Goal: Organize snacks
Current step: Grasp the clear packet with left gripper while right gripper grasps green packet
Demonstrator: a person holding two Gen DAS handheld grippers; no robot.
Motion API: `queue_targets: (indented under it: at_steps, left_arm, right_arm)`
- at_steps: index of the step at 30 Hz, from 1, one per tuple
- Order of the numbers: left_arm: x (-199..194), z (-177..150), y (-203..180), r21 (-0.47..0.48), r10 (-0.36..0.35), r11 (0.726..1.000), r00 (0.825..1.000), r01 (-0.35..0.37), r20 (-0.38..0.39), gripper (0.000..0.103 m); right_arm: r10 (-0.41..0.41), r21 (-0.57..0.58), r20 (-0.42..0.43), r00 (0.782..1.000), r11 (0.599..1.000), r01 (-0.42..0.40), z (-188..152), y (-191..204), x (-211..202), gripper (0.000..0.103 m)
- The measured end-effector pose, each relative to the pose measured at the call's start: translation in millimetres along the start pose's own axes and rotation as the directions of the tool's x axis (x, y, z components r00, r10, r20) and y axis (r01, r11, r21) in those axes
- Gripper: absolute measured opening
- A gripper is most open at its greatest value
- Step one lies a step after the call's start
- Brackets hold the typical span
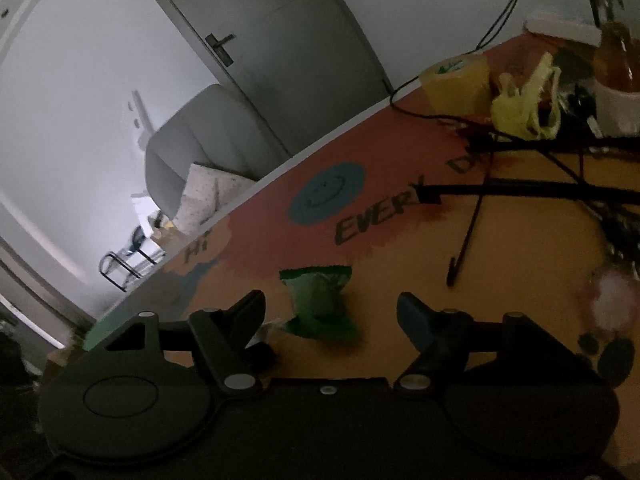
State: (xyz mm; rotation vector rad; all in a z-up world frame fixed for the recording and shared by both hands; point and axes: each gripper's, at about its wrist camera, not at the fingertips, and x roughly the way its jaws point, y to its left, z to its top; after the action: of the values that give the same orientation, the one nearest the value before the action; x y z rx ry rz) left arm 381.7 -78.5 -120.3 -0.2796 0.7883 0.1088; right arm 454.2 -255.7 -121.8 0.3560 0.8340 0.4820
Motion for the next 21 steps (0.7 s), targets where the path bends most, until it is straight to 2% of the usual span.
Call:
queue_targets:
  at_steps: [12, 14, 16, 17, 19, 21]
  left_arm:
    - [-19.4, 6.2, 30.0, -0.043, 0.013, 0.999, 0.999, -0.012, 0.036, 0.031]
    - [-22.2, 6.0, 35.1, -0.051, 0.013, 0.999, 0.999, -0.011, 0.038, 0.031]
    - [-25.1, 5.7, 38.9, -0.054, 0.010, 0.998, 0.999, -0.008, 0.040, 0.031]
    - [-26.9, 5.3, 40.7, -0.056, 0.007, 0.998, 0.999, -0.005, 0.041, 0.031]
    - [-30.8, 4.9, 43.4, -0.056, 0.003, 0.998, 0.999, -0.001, 0.046, 0.031]
    - [-35.8, 3.8, 45.7, -0.054, 0.000, 0.999, 0.999, 0.003, 0.051, 0.031]
  right_arm:
    - [-0.038, -0.051, -0.018, 0.999, 0.998, 0.037, -0.7, 20.9, 18.6, 0.072]
    - [-0.053, -0.065, -0.027, 0.998, 0.997, 0.051, -1.9, 24.8, 23.2, 0.064]
    - [-0.067, -0.064, -0.062, 0.996, 0.996, 0.063, -4.0, 24.0, 29.2, 0.041]
    - [-0.084, -0.071, -0.052, 0.995, 0.994, 0.080, -6.0, 24.5, 28.8, 0.035]
    - [-0.080, -0.068, -0.059, 0.995, 0.995, 0.076, -7.9, 25.0, 25.6, 0.029]
    - [-0.072, -0.052, -0.051, 0.996, 0.996, 0.069, -11.1, 24.8, 18.7, 0.026]
